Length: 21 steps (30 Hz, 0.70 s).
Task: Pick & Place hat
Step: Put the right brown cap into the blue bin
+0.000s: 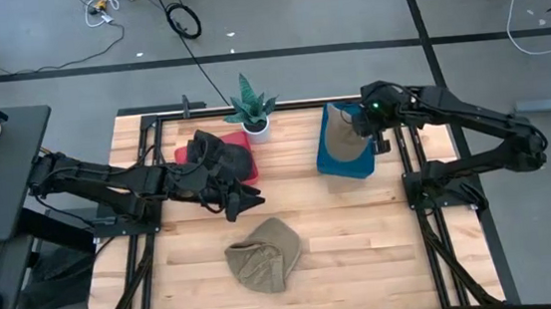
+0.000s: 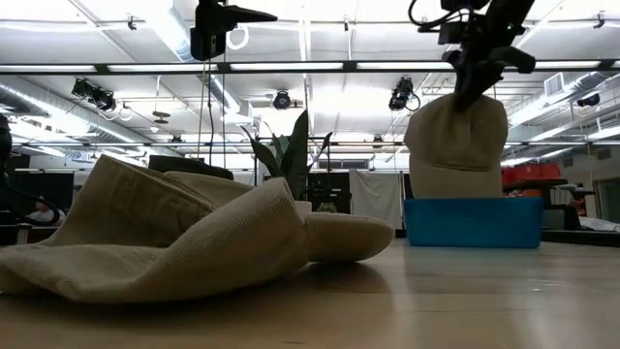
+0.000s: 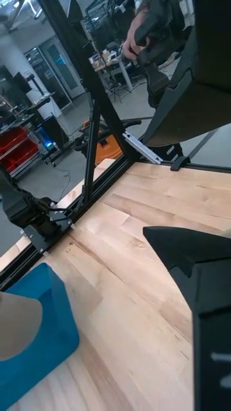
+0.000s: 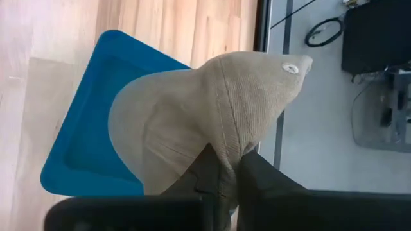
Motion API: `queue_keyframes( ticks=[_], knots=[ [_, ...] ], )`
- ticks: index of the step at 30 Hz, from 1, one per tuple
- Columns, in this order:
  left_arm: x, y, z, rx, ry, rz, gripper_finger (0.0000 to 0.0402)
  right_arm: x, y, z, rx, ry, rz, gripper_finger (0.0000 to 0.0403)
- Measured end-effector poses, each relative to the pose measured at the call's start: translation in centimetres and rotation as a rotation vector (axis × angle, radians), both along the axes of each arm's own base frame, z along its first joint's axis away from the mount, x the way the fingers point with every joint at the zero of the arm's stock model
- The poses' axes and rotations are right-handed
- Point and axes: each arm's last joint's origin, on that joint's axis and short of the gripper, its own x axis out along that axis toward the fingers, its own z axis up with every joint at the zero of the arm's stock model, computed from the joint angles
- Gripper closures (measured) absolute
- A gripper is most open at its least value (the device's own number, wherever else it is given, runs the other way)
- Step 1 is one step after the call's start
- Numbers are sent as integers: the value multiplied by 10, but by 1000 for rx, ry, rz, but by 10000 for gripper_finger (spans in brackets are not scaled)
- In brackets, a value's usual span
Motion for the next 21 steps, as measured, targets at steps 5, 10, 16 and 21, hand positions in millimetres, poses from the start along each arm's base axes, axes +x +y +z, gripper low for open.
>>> queue_keyframes(
  ticks=[5, 10, 16, 21],
  knots=[
    [0, 1, 0, 2, 0, 7, 181, 7, -11, -13, 27, 54, -34, 381],
    [0, 1, 0, 4, 0, 7, 181, 11, -25, -35, 63, 99, -77, 381],
    [0, 1, 0, 4, 0, 7, 181, 17, -39, -53, 114, 76, -90, 381],
    [0, 1, 0, 3, 0, 7, 181, 21, -54, -60, 107, 81, -113, 381]
  ],
)
